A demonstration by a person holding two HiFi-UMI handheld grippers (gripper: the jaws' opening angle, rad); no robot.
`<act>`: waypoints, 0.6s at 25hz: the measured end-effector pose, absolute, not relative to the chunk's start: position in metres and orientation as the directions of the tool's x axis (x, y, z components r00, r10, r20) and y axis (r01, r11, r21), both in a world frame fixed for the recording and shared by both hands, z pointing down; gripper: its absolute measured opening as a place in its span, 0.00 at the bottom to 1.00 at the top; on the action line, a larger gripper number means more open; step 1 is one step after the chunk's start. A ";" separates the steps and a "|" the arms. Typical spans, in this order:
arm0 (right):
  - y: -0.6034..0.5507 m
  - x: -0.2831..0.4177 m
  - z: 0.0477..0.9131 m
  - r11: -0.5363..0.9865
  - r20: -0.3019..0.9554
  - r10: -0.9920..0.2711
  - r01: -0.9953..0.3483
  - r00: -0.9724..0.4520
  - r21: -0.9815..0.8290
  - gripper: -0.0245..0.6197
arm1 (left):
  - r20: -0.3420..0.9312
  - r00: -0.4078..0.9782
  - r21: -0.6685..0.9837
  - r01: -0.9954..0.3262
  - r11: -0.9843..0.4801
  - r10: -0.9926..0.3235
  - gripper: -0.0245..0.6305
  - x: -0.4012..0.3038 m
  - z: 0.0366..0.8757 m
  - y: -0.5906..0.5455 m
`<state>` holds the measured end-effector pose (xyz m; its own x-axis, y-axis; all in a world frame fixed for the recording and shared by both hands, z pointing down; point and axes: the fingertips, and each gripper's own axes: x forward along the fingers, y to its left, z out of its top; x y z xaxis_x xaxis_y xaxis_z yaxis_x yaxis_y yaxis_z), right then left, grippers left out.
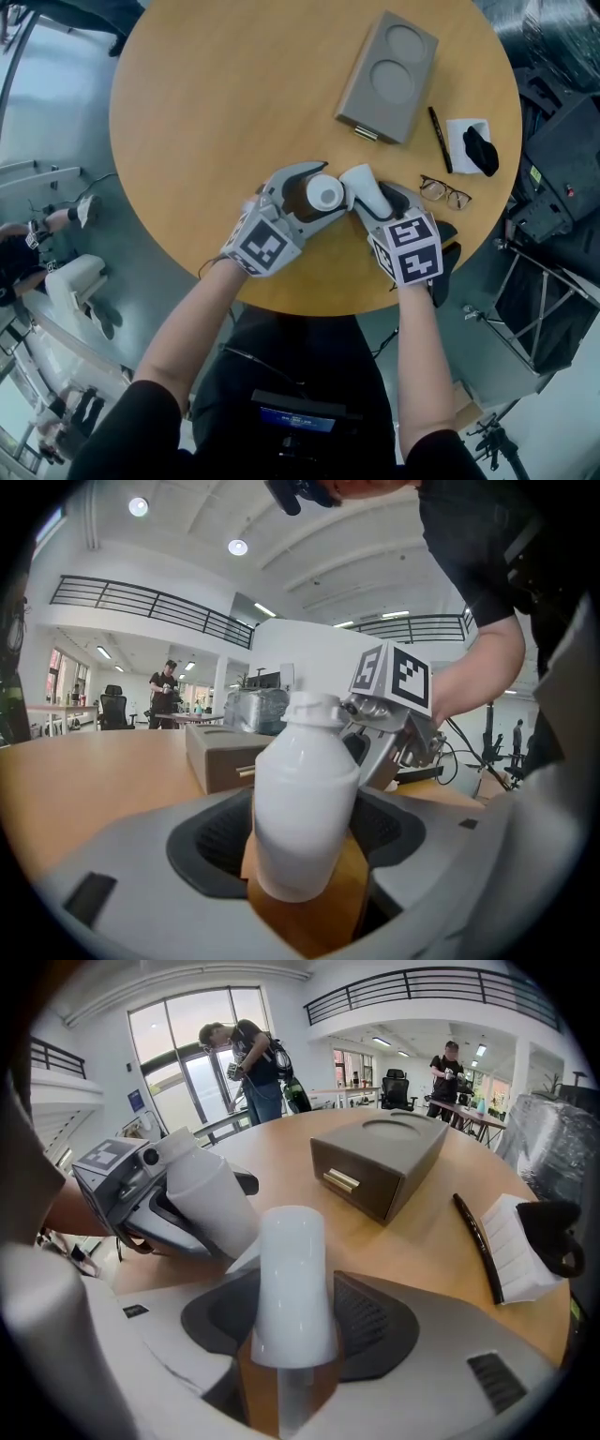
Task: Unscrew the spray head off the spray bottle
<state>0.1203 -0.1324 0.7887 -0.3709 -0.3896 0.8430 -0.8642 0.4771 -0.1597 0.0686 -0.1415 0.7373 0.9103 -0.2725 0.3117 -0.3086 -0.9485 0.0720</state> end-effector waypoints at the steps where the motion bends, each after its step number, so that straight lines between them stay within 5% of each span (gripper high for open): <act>1: -0.133 0.120 0.788 0.477 0.844 -0.388 -0.864 -0.372 -0.161 0.46 | 0.309 0.911 0.073 -0.308 -0.949 -0.272 0.57 0.068 0.735 -0.142; 15: -0.118 0.114 0.723 0.513 0.841 -0.381 -0.845 -0.384 -0.153 0.55 | 0.320 0.899 0.066 -0.335 -0.940 -0.299 0.63 0.042 0.667 -0.125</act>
